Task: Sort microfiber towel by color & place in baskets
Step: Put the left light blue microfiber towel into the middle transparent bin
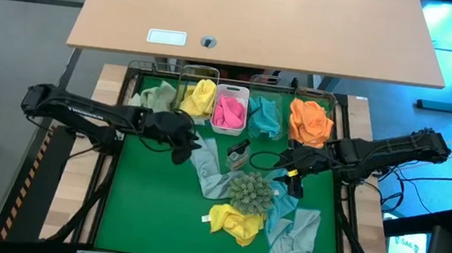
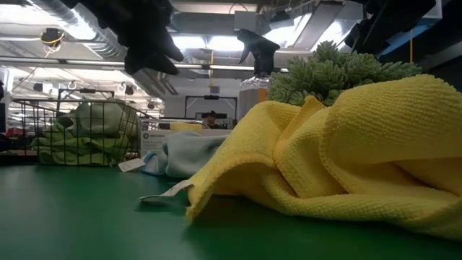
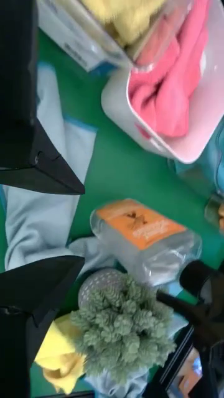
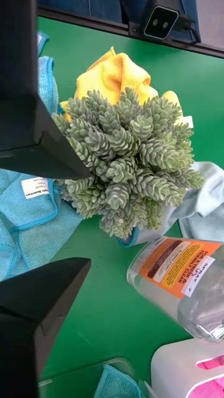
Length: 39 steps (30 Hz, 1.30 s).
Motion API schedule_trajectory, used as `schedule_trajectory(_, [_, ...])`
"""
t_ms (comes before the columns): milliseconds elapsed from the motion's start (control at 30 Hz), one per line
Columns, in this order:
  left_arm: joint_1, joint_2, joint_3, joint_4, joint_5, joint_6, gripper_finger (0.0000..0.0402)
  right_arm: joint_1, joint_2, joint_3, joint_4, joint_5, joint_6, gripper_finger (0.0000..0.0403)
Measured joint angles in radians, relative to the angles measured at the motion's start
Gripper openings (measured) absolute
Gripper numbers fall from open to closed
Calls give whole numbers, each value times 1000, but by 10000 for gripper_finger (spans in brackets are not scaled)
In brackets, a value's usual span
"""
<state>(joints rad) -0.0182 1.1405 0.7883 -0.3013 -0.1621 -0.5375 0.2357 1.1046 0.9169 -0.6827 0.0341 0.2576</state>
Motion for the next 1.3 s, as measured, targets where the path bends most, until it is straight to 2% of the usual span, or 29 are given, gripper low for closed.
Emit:
schedule_trajectory(467, [-107,182,0,135,0,-1,163,0,0,0,0,0,7,215])
schedule_trajectory(700, [-146,276,0,141,0,-1,163,0,0,0,0,0,7,215])
schedule_trajectory(1000, [-155,427,0,147,-11,-3,163,0,0,0,0,0,7,215])
schedule_trajectory(1300, [-155,602,3,264,-22,1,163,0,0,0,0,0,7,215])
